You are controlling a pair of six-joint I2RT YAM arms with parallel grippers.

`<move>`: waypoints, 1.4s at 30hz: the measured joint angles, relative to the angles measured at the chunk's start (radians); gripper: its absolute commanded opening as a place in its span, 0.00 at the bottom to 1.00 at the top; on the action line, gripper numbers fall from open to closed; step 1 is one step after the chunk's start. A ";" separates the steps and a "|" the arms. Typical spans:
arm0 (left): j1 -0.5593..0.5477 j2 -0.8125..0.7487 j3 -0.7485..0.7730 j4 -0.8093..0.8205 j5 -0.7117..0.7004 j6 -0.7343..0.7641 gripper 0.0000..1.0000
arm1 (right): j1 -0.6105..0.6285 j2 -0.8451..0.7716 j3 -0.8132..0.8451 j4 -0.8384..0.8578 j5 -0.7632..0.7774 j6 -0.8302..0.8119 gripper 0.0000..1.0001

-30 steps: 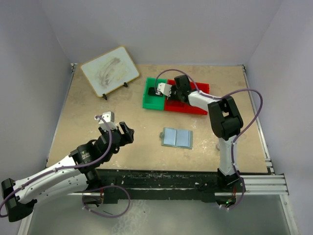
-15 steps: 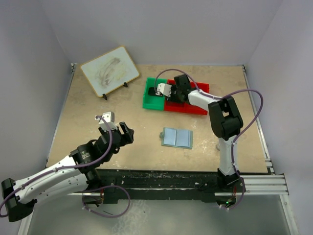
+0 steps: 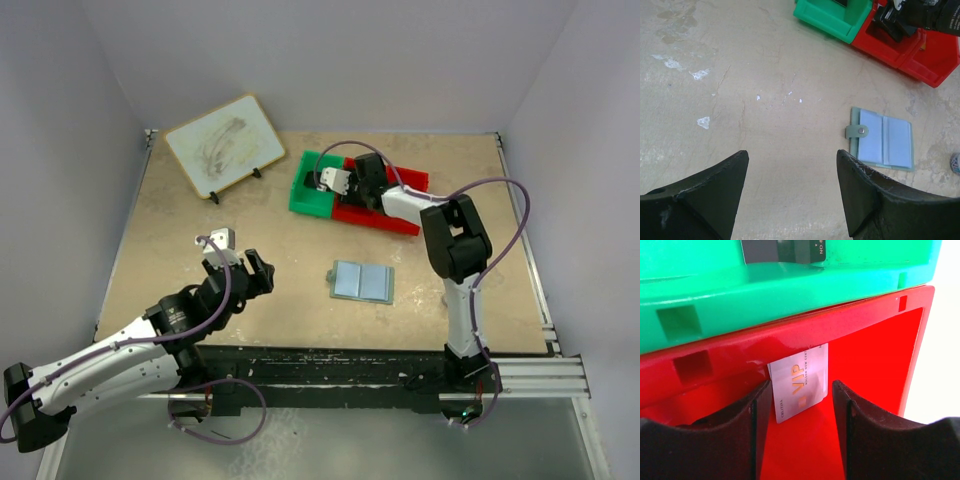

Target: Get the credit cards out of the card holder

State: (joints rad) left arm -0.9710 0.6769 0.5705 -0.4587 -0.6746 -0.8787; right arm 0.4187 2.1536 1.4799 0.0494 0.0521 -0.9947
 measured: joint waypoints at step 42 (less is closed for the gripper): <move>0.000 0.042 0.000 0.016 0.012 -0.002 0.68 | -0.021 -0.249 -0.098 0.089 -0.188 1.057 0.60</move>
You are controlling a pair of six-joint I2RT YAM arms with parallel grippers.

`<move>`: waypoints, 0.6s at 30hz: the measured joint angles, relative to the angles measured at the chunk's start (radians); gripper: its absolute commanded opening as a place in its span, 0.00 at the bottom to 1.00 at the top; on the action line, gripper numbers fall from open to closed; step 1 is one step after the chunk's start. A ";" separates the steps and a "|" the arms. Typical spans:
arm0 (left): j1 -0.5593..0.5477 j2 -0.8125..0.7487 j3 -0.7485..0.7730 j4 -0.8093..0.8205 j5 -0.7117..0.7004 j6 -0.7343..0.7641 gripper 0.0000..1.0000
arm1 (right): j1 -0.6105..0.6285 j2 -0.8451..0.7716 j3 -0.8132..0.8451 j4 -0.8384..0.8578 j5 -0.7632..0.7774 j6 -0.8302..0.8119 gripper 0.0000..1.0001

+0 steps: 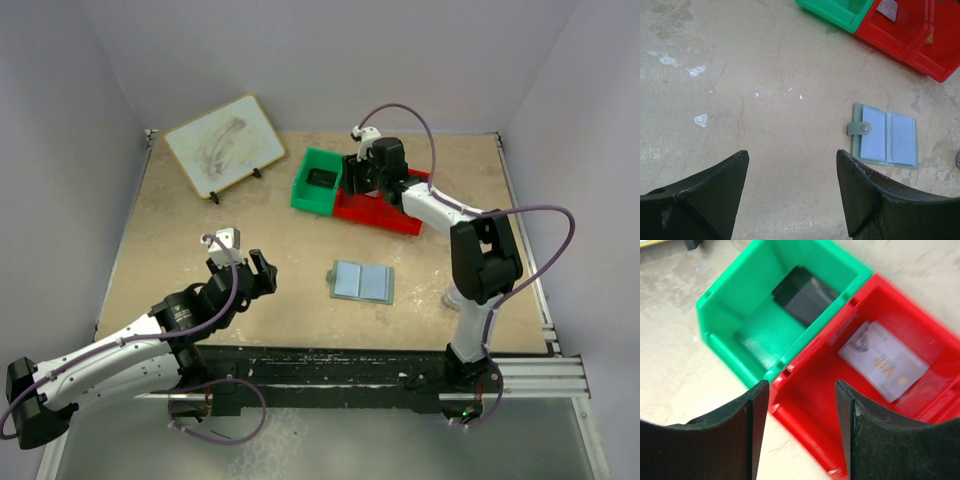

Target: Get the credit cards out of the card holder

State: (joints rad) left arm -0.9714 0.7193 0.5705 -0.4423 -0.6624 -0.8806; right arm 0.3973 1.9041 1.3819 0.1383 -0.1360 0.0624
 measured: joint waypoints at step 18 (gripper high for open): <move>0.000 -0.001 0.000 0.001 0.000 -0.026 0.68 | 0.001 0.067 -0.022 -0.143 -0.146 0.245 0.66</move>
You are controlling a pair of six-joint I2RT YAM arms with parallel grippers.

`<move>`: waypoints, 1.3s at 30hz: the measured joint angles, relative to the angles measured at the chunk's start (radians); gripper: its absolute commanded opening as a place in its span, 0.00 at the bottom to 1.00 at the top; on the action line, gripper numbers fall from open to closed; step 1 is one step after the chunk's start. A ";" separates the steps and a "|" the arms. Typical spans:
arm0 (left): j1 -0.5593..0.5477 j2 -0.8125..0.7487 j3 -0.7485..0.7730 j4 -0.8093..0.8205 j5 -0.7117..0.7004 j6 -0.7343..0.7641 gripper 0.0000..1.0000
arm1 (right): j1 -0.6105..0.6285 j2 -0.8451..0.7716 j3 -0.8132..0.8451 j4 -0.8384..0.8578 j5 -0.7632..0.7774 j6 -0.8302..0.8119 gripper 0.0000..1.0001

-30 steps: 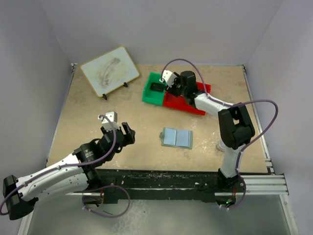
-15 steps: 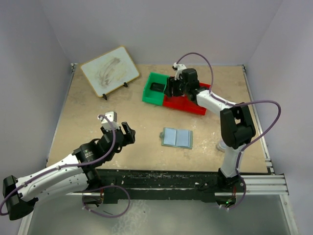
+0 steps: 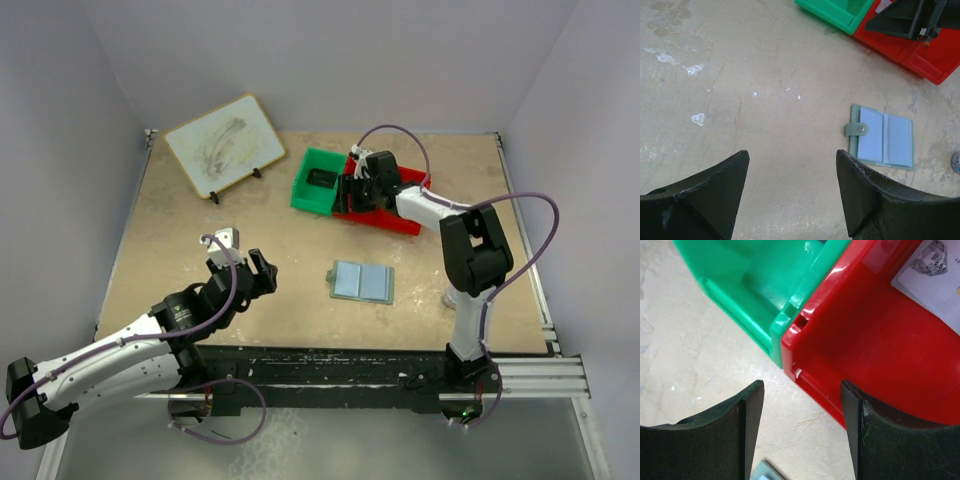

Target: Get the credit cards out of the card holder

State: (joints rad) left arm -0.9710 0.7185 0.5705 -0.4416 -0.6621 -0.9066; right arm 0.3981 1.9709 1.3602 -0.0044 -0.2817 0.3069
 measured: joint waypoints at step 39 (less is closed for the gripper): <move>0.000 0.059 0.000 0.056 0.019 -0.028 0.70 | 0.065 -0.563 -0.405 -0.034 0.088 -0.129 0.83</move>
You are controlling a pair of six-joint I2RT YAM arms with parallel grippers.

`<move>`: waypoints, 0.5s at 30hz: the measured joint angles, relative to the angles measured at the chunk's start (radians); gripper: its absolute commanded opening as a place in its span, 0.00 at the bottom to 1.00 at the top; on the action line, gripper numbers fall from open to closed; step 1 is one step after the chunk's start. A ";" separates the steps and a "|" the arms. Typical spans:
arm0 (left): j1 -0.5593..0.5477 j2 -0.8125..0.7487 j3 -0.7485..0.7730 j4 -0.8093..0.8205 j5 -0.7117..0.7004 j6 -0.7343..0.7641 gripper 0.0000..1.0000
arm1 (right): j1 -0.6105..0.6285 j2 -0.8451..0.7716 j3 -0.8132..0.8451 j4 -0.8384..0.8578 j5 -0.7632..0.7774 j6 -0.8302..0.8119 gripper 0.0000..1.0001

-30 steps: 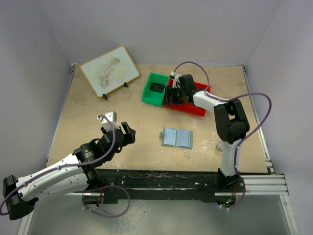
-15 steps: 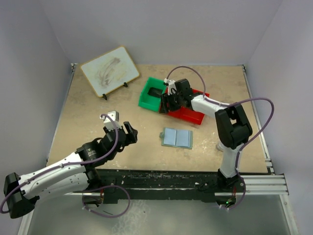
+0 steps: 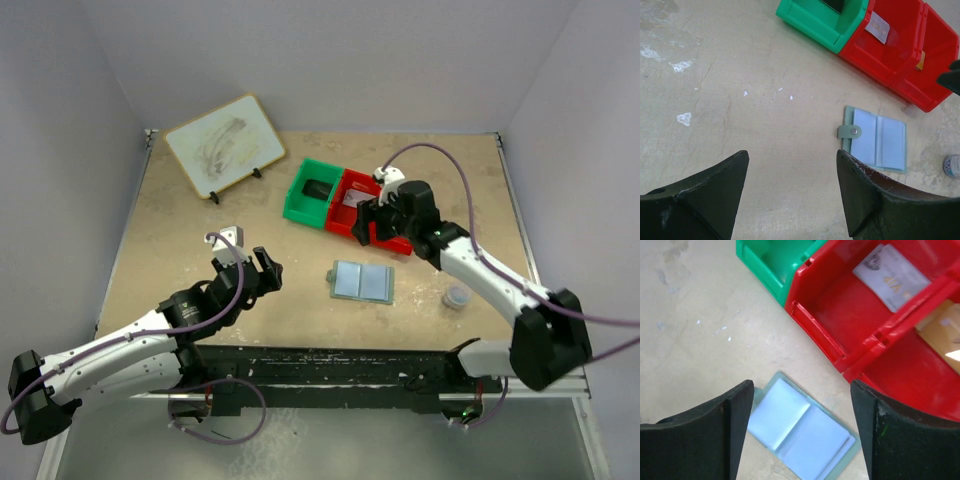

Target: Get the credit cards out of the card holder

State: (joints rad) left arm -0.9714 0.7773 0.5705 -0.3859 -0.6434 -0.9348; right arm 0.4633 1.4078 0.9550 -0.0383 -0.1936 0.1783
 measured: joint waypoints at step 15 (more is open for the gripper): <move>0.000 -0.055 0.207 -0.249 -0.322 -0.066 0.73 | 0.000 -0.781 -0.303 0.090 0.486 0.089 1.00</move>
State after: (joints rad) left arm -0.9714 0.7227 0.7776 -0.6353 -0.9653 -1.0008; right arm 0.4629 0.6270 0.6521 0.0517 0.2920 0.2676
